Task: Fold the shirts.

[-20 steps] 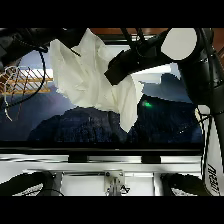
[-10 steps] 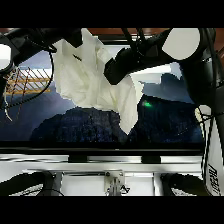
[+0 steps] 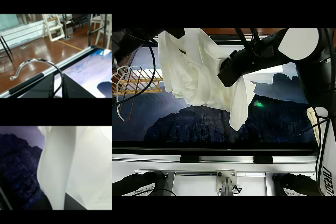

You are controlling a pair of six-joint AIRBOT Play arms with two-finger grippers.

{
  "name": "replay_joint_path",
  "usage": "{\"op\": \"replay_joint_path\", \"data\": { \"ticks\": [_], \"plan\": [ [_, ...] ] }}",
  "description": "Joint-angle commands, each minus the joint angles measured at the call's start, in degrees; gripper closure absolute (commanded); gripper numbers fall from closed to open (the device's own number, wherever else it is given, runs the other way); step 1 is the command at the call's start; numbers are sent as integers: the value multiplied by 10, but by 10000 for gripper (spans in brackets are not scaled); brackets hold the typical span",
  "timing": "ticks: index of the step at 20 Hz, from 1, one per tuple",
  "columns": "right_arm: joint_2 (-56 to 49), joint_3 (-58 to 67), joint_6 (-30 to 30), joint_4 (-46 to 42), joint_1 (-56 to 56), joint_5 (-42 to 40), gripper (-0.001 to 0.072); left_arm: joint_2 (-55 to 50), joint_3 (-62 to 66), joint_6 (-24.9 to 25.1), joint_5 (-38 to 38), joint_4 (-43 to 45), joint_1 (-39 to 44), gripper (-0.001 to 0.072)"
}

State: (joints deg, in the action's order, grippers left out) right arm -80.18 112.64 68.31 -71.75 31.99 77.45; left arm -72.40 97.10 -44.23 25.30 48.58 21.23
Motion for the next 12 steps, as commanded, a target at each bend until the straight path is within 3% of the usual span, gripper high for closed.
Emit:
{"op": "replay_joint_path", "data": {
  "ticks": [1,3,4,6,7,11,12],
  "plan": [
    [1,0,-10,14,0,12,636,0,7,1,-9,11,-9,636],
    [1,0,-23,28,0,4,637,0,7,1,-9,15,-14,632],
    [1,0,-23,28,0,-7,638,0,7,1,-9,15,-14,560],
    [1,0,-23,26,0,-40,638,2,7,1,-9,14,-13,238],
    [1,0,-22,24,0,-57,638,4,7,1,-9,14,-13,155],
    [1,0,-14,16,-5,-116,639,20,7,1,-7,19,-14,128],
    [1,0,-8,4,-6,-123,639,24,7,1,-7,26,-14,37]
  ]
}}
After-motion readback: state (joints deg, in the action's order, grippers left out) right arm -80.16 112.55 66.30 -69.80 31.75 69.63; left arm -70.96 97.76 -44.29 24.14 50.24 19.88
